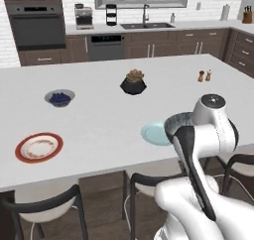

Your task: Pick the chicken drumstick and mushroom from their plates and place them in the bowl. Then put the bowl in the fridge.

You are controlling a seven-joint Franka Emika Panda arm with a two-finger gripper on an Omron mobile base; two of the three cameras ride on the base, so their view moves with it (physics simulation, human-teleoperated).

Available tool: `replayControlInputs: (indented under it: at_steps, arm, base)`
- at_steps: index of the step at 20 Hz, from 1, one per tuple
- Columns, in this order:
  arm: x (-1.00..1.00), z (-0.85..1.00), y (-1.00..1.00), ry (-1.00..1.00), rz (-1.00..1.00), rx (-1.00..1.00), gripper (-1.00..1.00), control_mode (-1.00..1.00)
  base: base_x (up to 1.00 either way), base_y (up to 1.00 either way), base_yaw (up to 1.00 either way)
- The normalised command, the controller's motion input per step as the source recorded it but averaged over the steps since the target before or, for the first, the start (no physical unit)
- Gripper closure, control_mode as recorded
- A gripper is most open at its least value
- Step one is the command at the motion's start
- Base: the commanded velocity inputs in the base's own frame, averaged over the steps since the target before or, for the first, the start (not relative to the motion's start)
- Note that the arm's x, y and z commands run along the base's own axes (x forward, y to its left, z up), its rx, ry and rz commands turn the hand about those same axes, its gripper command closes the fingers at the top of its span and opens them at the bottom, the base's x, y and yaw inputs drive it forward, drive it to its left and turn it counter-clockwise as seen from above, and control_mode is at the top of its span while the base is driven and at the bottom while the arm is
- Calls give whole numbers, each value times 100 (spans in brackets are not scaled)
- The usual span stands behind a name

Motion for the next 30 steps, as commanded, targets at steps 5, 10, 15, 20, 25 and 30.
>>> replayControlInputs:
  at_steps: [5, 10, 15, 20, 25, 30]
  arm:
    - [0, 0, 0, 0, 0, 0, 100, 100]
    - [0, 0, 0, 0, 0, 0, 100, 100]
    - [0, 0, 0, 0, 0, 0, 100, 100]
    - [0, 0, 0, 0, 0, 0, 100, 100]
    - [0, 0, 0, 0, 0, 0, 100, 100]
    - [0, 0, 0, 0, 0, 0, 100, 100]
  base:
    - [-100, -6, -13]
    - [-20, -2, -65]
    - [0, 0, -83]
    - [1, -10, -82]
    - [8, -52, -72]
    - [53, -62, -57]
